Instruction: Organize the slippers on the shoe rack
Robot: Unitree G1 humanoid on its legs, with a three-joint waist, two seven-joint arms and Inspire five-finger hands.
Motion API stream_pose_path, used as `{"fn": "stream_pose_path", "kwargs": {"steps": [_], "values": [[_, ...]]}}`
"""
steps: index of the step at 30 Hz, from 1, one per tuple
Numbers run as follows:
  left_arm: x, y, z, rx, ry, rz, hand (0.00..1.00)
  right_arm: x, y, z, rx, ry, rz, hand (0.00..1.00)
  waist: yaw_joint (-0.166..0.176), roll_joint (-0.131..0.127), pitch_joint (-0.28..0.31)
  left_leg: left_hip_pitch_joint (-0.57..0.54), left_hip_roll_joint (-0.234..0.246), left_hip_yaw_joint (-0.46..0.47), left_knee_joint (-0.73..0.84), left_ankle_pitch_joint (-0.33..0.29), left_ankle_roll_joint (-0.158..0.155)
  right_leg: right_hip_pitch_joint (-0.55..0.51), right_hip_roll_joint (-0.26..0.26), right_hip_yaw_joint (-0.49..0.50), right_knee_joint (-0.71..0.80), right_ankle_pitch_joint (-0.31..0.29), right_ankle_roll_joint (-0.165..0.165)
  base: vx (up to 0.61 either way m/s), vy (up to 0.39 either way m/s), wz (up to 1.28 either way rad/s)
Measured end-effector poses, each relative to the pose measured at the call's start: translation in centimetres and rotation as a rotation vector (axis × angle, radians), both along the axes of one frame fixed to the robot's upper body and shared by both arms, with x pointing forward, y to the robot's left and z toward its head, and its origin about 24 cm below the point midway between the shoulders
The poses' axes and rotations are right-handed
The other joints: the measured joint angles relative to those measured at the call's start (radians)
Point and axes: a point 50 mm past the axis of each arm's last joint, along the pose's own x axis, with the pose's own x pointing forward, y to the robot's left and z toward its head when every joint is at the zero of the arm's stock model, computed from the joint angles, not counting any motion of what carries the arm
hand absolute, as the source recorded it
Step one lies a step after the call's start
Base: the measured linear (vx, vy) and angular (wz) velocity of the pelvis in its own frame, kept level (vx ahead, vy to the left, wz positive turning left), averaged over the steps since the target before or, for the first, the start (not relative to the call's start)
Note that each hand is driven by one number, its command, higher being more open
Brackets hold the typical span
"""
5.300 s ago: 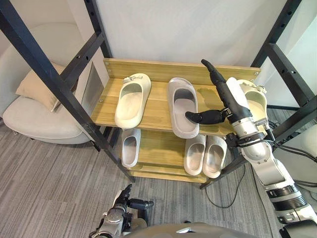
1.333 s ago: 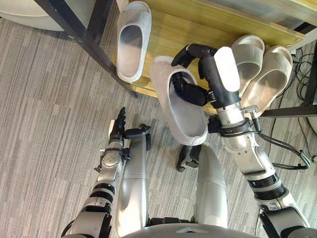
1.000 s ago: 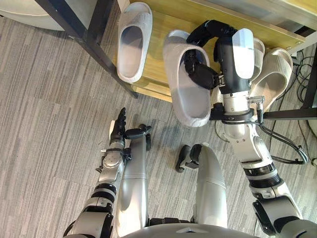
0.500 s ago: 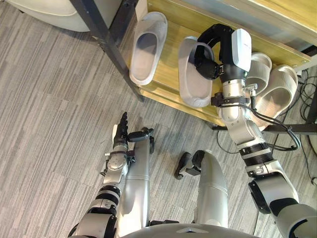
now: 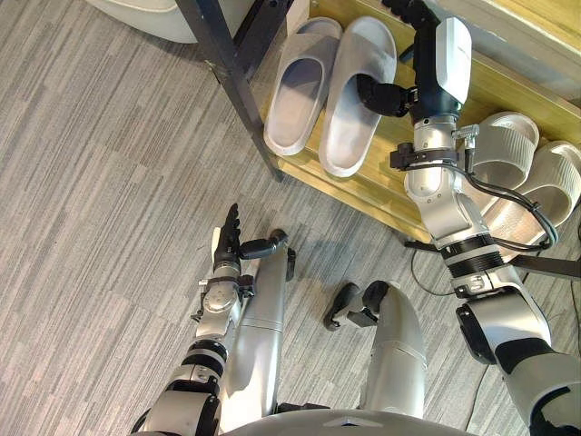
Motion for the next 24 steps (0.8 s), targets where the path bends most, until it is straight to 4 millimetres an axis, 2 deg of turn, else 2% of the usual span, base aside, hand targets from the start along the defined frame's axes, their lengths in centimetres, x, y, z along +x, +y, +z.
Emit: {"fn": "stream_pose_path", "kwargs": {"steps": [3, 10, 14, 21, 24], "values": [[-1.1, 1.0, -1.7, 0.0, 0.093, 0.033, 1.0, 0.0, -0.1, 0.0, 0.017, 0.002, 0.001, 1.0, -0.001, 0.0, 0.0, 0.0, -0.001, 0.0, -0.001, 0.0, 0.0, 0.0, -0.001, -0.001, 0.0, 0.0, 0.0, 0.0, 0.0, 0.0], [-1.3, 1.0, -1.9, -0.006, 0.097, 0.044, 1.0, 0.1, 0.5, -0.5, 0.079, 0.026, 0.02, 1.0, -0.004, 0.001, -0.001, 0.008, 0.0, 0.001, -0.002, 0.001, -0.001, 0.007, -0.001, 0.001, -0.001, 0.0, 0.0, 0.0, 0.0, 0.0], [-1.4, 1.1, -2.0, -0.006, 0.114, 0.046, 1.0, -0.2, 0.5, -1.9, 0.093, 0.062, 0.024, 1.0, -0.006, 0.001, -0.001, 0.025, 0.005, 0.006, -0.007, 0.0, 0.0, 0.023, 0.002, 0.003, -0.008, 0.0, 0.0, 0.0, 0.003, -0.01], [-1.7, 1.6, -2.3, -0.004, 0.129, 0.063, 1.0, -2.3, 1.8, -4.3, 0.182, 0.084, 0.098, 1.0, -0.012, 0.001, -0.002, 0.044, 0.026, 0.017, -0.013, 0.0, -0.001, 0.032, 0.019, 0.01, -0.017, 0.001, 0.001, -0.02, 0.003, -0.07], [-1.7, 1.9, -2.3, -0.008, 0.133, 0.078, 1.0, -3.8, 2.4, -5.6, 0.315, 0.091, 0.144, 1.0, -0.013, 0.001, -0.002, 0.056, 0.038, 0.02, -0.014, -0.002, -0.004, 0.042, 0.029, 0.012, -0.022, 0.001, 0.001, -0.02, 0.004, -0.07]]}}
